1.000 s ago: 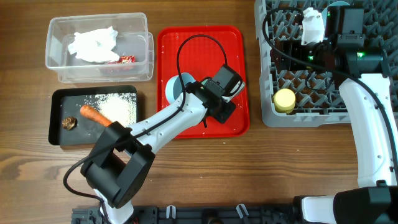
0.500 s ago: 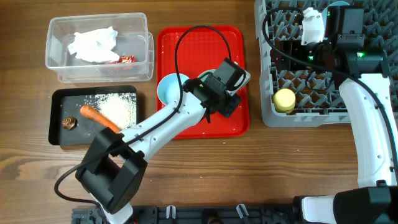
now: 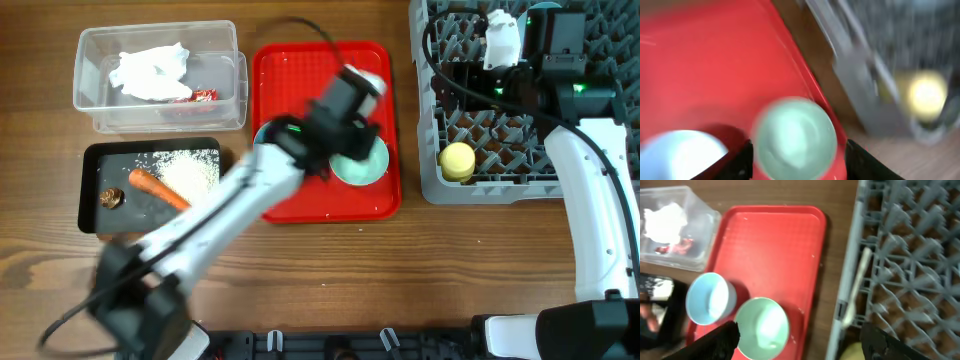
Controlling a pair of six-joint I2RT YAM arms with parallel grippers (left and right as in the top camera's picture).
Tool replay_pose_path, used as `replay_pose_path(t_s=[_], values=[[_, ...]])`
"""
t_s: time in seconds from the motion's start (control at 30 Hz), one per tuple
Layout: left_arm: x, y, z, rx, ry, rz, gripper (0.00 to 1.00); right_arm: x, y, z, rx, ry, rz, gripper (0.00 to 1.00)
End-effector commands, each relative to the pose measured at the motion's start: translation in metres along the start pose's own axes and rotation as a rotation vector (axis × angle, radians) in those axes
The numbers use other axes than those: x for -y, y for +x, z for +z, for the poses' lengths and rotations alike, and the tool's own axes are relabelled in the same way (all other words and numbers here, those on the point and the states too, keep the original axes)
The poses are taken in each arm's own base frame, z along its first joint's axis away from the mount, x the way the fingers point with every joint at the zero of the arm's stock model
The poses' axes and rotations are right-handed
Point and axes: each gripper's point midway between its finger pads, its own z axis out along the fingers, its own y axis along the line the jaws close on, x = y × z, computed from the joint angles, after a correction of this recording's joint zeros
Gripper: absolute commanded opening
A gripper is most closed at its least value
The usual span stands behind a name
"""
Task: Sort waste into correct bins and load items into the dishwasher rack
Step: 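Carry the green bowl into the rack with the right gripper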
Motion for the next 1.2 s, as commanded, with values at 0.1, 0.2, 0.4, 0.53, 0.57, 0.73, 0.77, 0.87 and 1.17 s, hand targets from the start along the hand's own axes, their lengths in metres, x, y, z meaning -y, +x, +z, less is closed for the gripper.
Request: replay_pose_path(t_s=[0.1, 0.2, 0.4, 0.53, 0.57, 0.73, 0.77, 0.87, 1.17], values=[[-0.138, -0.047, -0.085, 0.204, -0.118, -0.545, 0.7, -0.047, 0.026, 0.075, -0.154, -0.125, -0.014, 0.73], [-0.175, -0.032, -0.09, 0.173, -0.19, -0.612, 0.99, -0.052, 0.052, 0.117, -0.255, -0.113, -0.057, 0.69], [-0.231, -0.003, -0.094, 0.127, -0.38, -0.694, 1.0, -0.033, 0.106, 0.173, -0.441, -0.103, -0.099, 0.55], [-0.278, 0.009, -0.113, 0.157, -0.452, -0.788, 1.0, -0.026, 0.137, 0.187, -0.531, -0.109, -0.099, 0.42], [-0.293, 0.016, -0.121, 0.157, -0.479, -0.821, 1.0, -0.025, 0.141, 0.188, -0.541, -0.111, -0.106, 0.42], [-0.311, 0.026, -0.13, 0.161, -0.51, -0.863, 1.0, -0.025, 0.141, 0.189, -0.537, -0.111, -0.106, 0.34], [-0.311, 0.026, -0.13, 0.161, -0.51, -0.863, 1.0, -0.025, 0.14, 0.189, -0.535, -0.111, -0.109, 0.34], [-0.311, 0.026, -0.13, 0.161, -0.51, -0.863, 1.0, -0.027, 0.143, 0.19, -0.542, -0.111, -0.116, 0.26], [-0.311, 0.026, -0.13, 0.161, -0.51, -0.863, 1.0, -0.02, 0.145, 0.193, -0.556, -0.027, -0.124, 0.04]])
